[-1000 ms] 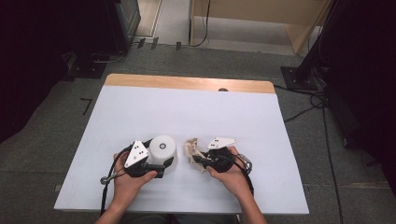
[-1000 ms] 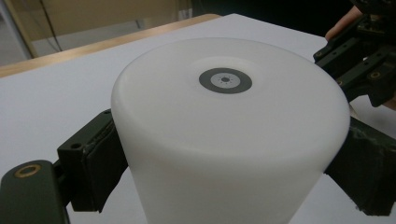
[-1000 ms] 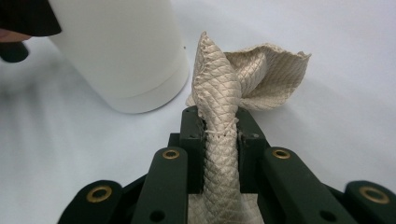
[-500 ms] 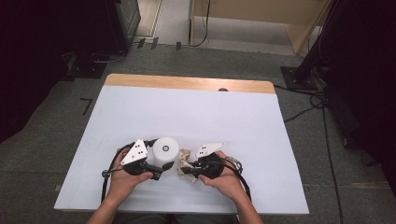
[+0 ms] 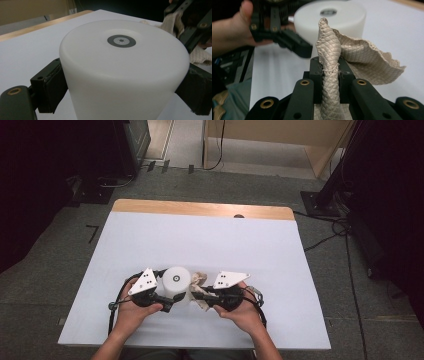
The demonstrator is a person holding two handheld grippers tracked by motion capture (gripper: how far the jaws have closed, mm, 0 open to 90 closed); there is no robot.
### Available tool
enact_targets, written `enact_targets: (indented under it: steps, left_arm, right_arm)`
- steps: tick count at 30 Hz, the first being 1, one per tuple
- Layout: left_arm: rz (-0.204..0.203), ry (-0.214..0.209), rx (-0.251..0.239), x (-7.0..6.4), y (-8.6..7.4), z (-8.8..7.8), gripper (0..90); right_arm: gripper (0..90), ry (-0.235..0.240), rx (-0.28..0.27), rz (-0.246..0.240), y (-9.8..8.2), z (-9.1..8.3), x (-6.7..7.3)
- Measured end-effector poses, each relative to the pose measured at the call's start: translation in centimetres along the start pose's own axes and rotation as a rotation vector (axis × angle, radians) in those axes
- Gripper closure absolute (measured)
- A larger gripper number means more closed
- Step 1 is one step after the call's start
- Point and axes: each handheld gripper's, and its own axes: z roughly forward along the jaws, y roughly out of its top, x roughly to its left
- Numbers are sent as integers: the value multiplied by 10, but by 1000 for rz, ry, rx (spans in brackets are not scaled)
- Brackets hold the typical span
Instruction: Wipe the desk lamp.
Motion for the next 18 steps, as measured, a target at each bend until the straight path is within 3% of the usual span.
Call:
enact_targets:
  steps: [4,8,13,15,18]
  left_arm:
    - [7,1,3,-1,0,1,82]
    - [6,0,1,-2,-1,2,80]
    - [8,1,3,-3,-1,2,79]
    - [9,4,3,-3,-1,2,78]
    - [7,6,4,-3,-1,2,78]
  right_arm:
    - [787,-27,-72,0,5,-7,1]
    - [787,-10,-66,21,1,-5,-3]
    - [786,-10,32,87,-14,10,-13]
    - [786,-14,102,119,-20,19,-16]
    - [786,-25,138,140,-26,25,-18]
